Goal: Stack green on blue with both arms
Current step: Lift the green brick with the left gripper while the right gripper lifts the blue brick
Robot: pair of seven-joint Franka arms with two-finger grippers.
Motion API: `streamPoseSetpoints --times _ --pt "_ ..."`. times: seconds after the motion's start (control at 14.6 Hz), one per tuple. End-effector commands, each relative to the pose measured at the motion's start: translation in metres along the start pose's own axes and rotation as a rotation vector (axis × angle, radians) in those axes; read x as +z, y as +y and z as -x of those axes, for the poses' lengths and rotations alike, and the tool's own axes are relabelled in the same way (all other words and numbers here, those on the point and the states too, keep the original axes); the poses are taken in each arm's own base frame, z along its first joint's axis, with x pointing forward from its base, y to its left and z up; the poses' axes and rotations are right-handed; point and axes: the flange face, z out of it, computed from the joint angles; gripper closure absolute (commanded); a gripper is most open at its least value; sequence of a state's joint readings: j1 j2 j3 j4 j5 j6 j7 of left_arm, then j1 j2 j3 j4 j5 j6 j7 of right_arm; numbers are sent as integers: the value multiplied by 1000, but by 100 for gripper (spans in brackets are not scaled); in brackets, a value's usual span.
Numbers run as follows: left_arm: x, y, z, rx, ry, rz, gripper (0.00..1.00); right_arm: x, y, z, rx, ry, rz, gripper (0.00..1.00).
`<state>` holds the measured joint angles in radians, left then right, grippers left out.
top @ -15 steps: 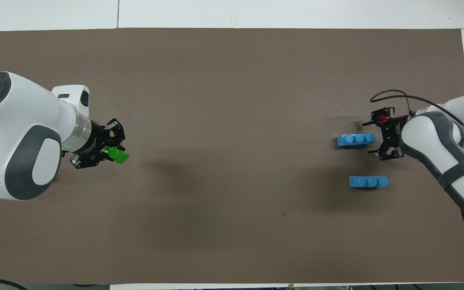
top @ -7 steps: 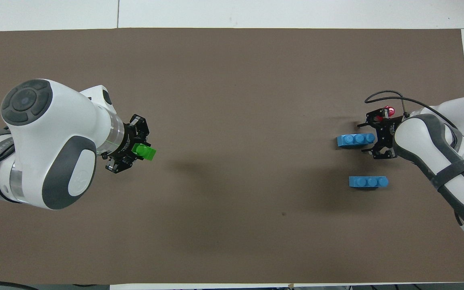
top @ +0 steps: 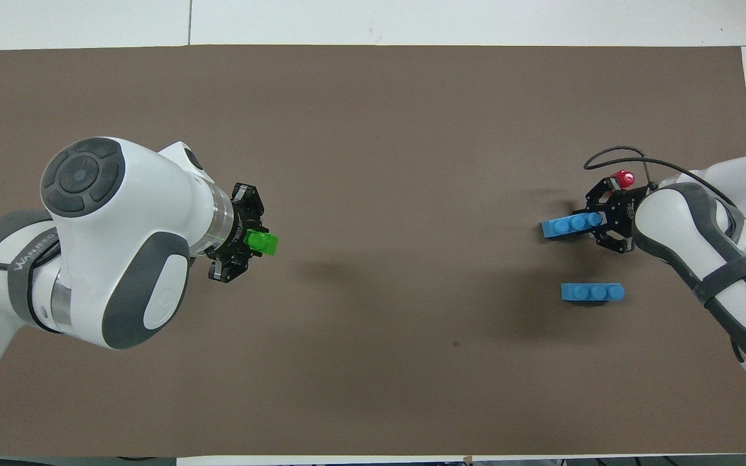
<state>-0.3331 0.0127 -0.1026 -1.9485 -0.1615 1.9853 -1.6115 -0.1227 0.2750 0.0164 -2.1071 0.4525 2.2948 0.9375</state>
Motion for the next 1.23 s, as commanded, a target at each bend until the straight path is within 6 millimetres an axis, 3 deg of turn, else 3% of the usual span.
streamPoseSetpoints --times 0.0,0.14,0.27,0.55,0.69,0.89,1.03,1.17 --pt "-27 9 12 -74 -46 14 100 -9 -10 4 -29 -19 -39 100" --pt "-35 10 28 -176 -51 16 100 -21 -38 44 29 -85 -65 100" --pt "-29 12 23 -255 -49 42 100 -20 -58 92 43 -89 -63 100" --pt "-25 13 20 -268 -55 62 100 13 -70 198 99 -79 -65 100" --pt "-21 16 18 -290 -59 85 100 34 -66 252 140 -74 -69 100" --pt "-6 18 22 -331 -55 77 100 52 -61 290 205 -69 -56 100" --pt "12 24 25 -373 7 72 100 76 -54 324 241 -63 -62 100" --pt "13 24 23 -398 26 79 100 88 -52 338 280 -60 -77 100"
